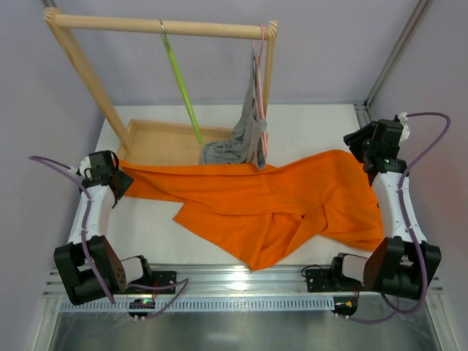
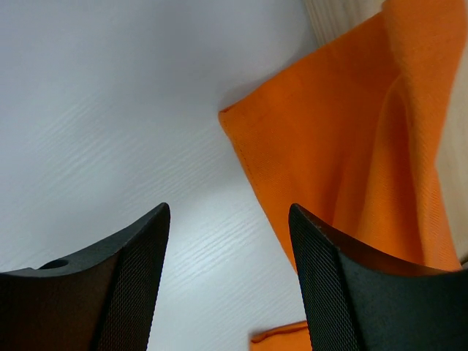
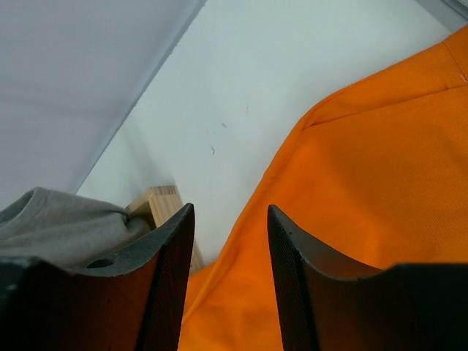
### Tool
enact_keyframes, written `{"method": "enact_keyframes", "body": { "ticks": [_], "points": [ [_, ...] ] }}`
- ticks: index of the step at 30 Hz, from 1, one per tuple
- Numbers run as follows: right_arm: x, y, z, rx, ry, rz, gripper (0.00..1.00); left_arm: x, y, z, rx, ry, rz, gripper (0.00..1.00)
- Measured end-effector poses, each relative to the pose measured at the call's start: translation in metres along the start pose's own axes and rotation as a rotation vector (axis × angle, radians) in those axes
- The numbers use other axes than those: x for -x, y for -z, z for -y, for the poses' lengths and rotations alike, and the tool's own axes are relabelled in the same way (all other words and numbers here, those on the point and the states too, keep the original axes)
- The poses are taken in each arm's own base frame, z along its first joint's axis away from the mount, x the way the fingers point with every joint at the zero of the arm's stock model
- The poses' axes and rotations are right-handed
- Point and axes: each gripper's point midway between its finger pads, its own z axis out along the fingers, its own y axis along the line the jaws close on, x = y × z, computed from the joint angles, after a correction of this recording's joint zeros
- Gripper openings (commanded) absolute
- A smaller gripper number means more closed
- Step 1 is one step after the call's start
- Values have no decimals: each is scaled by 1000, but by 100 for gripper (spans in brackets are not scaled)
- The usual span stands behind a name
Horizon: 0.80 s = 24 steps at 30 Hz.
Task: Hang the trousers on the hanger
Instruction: Fold the trousers
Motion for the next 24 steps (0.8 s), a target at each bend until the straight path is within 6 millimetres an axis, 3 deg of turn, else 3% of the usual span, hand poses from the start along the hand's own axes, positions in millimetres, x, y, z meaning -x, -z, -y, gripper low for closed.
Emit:
{"method": "enact_keyframes", "body": {
  "ticks": [6,14,21,24],
  "points": [
    [-3,36,-15,109,25,9,48,-14,-24,2,15,47,-38,66],
    [-12,56,-20,176,44,-3,48,-23,-50,7,39,101,-68,59],
    [-14,59,-22,191,59,-7,48,-38,-70,7,59,126,-119,38],
    [-15,58,-20,188,61,-9,48,-47,-76,5,75,120,-150,7]
  ]
}}
